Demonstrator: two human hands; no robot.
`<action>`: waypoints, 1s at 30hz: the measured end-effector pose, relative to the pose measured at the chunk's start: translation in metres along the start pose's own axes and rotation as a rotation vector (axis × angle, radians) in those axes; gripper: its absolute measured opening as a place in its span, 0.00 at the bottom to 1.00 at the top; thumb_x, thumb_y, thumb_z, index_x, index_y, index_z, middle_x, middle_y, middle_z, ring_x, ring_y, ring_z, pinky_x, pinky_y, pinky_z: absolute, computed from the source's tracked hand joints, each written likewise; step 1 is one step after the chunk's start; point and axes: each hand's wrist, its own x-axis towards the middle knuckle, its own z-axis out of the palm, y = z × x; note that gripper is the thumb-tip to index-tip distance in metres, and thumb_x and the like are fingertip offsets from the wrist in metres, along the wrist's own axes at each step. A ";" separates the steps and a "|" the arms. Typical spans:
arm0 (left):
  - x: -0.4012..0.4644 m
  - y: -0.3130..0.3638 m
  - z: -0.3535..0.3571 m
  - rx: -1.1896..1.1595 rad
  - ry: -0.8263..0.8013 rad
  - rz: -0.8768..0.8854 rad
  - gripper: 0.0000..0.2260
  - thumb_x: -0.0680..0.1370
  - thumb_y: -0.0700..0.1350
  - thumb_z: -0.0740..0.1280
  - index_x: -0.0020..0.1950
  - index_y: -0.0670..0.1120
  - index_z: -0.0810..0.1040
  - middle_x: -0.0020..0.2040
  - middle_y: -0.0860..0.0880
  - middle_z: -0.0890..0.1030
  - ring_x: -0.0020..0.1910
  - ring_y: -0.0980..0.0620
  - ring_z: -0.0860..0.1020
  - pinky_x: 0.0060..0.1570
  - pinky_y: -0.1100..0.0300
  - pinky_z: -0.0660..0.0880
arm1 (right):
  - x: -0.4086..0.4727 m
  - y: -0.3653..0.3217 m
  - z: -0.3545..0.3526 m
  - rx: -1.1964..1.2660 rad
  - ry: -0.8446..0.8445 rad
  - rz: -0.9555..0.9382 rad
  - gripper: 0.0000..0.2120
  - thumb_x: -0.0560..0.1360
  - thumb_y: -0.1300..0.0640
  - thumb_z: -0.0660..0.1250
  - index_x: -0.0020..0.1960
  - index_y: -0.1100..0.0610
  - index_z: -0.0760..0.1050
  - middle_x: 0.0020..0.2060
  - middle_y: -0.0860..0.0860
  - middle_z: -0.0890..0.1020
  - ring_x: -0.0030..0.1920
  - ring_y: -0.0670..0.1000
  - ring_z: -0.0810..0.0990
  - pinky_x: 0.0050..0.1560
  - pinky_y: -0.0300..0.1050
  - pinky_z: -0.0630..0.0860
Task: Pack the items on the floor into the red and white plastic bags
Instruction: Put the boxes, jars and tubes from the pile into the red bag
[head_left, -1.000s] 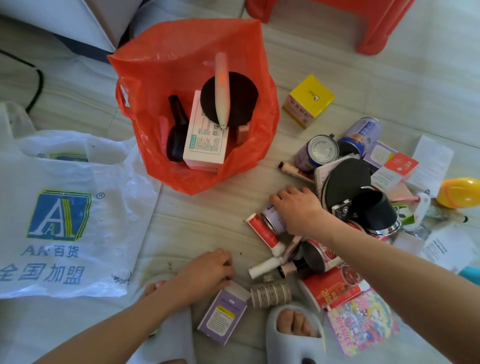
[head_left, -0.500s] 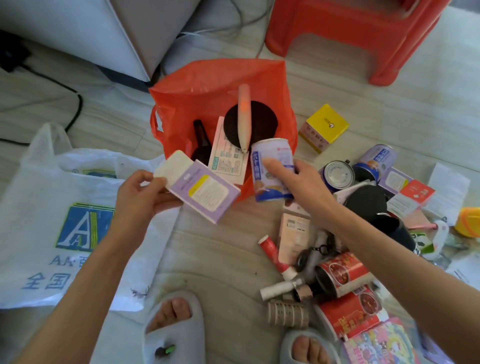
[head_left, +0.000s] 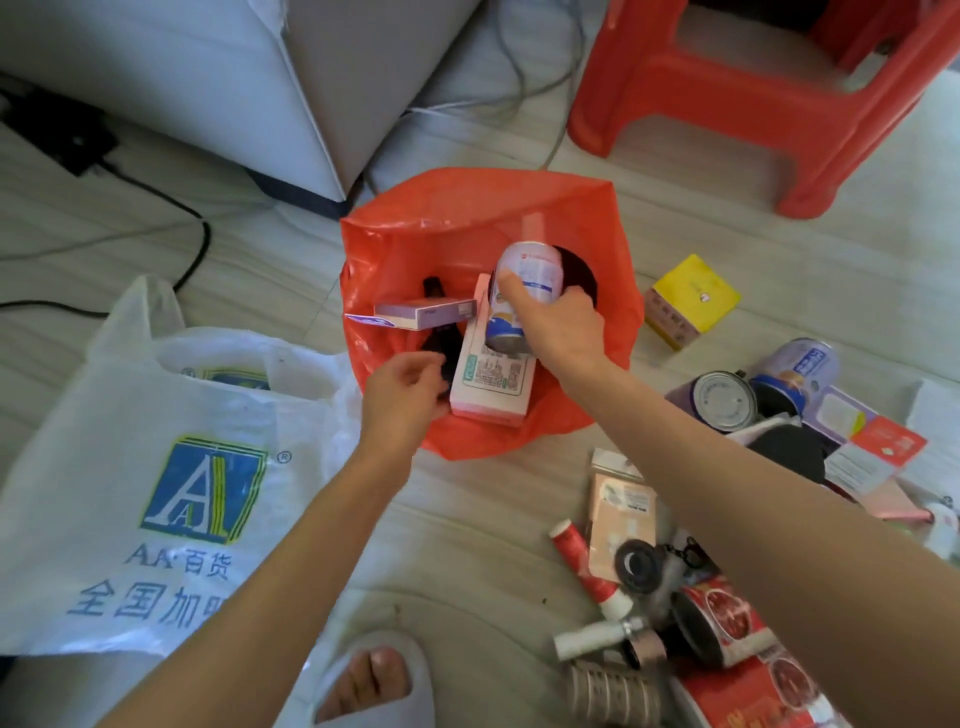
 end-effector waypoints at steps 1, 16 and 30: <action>0.000 -0.006 -0.006 0.102 0.134 0.129 0.09 0.76 0.36 0.62 0.55 0.40 0.75 0.48 0.47 0.78 0.50 0.48 0.77 0.49 0.56 0.76 | -0.001 0.001 0.001 -0.023 0.011 -0.018 0.34 0.69 0.35 0.65 0.60 0.62 0.70 0.56 0.56 0.78 0.57 0.57 0.77 0.56 0.48 0.74; 0.033 -0.001 -0.038 0.298 0.232 0.299 0.07 0.73 0.39 0.67 0.50 0.40 0.77 0.43 0.46 0.77 0.42 0.49 0.73 0.43 0.59 0.69 | -0.010 0.002 0.030 -0.032 -0.008 -0.267 0.19 0.73 0.55 0.68 0.60 0.61 0.71 0.59 0.59 0.76 0.57 0.56 0.77 0.57 0.48 0.72; -0.012 0.000 -0.049 0.312 0.064 0.357 0.16 0.77 0.42 0.63 0.65 0.47 0.71 0.54 0.54 0.76 0.48 0.52 0.77 0.40 0.72 0.69 | -0.058 0.059 -0.043 -0.502 -0.335 -0.626 0.17 0.77 0.55 0.62 0.65 0.56 0.71 0.60 0.52 0.77 0.59 0.53 0.77 0.60 0.49 0.72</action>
